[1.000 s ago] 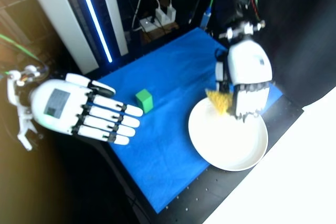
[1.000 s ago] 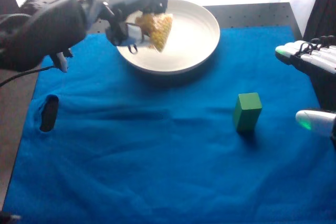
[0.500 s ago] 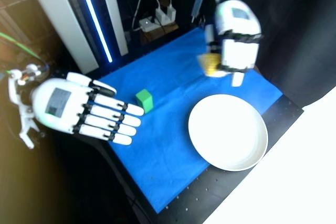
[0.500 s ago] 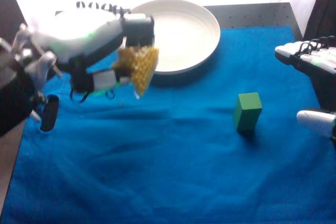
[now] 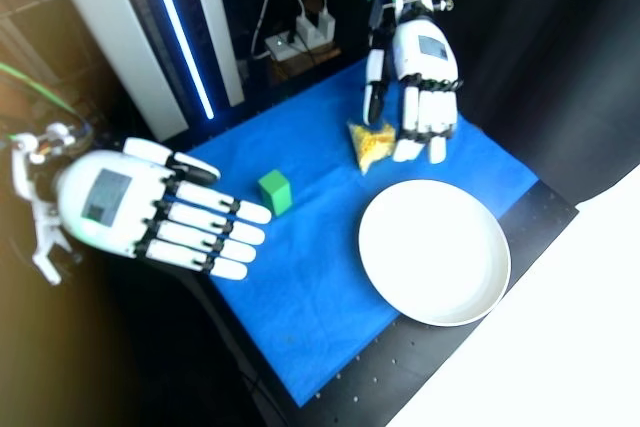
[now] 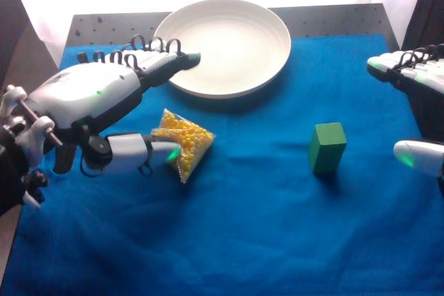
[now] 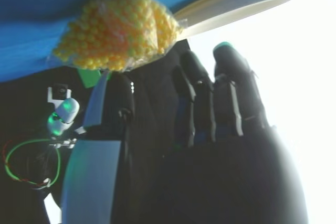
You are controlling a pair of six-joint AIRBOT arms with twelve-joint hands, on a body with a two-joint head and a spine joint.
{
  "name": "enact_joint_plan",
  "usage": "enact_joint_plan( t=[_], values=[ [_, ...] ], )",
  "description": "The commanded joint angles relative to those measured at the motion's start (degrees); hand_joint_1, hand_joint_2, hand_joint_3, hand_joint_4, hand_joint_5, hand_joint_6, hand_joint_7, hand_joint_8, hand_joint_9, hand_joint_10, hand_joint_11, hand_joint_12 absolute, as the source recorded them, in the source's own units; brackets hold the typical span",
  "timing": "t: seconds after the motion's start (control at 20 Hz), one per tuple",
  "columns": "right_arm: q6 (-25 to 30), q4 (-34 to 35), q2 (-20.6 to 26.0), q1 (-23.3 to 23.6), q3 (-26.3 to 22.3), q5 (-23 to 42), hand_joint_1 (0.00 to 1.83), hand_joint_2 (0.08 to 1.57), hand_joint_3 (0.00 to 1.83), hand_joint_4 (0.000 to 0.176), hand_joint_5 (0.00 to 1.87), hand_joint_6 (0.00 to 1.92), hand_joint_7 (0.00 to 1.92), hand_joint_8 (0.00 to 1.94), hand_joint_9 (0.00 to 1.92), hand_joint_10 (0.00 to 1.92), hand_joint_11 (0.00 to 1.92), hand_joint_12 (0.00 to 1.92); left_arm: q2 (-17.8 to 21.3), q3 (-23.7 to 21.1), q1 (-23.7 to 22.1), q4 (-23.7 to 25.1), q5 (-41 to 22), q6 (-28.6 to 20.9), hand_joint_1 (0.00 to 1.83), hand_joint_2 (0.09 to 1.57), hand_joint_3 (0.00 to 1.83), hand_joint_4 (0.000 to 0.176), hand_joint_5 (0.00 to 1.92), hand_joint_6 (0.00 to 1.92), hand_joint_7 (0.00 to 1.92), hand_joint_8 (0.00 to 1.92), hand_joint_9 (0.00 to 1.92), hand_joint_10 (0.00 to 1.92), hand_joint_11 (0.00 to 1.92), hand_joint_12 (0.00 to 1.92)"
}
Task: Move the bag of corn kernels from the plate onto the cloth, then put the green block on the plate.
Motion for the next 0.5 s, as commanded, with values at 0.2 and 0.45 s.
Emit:
enact_joint_plan(
  t=[0.2,0.45],
  values=[
    [2.1,-3.72,0.46,2.51,0.04,6.85,0.5,1.17,0.0,0.0,0.0,0.0,0.0,0.0,0.0,0.0,0.01,0.01,3.74,-3.46,2.8,-0.27,-14.61,-0.38,0.55,0.98,0.0,0.131,0.0,0.0,0.0,0.0,0.0,0.0,0.0,0.0],
    [2.69,-4.65,-1.09,3.64,1.05,4.71,0.63,1.1,0.0,0.0,0.0,0.0,0.0,0.0,0.0,0.0,0.0,1.34,5.36,-4.64,4.59,-1.83,-18.05,-0.38,0.57,1.02,0.0,0.139,0.0,0.0,0.0,0.0,0.0,0.0,0.0,0.0]
  ],
)
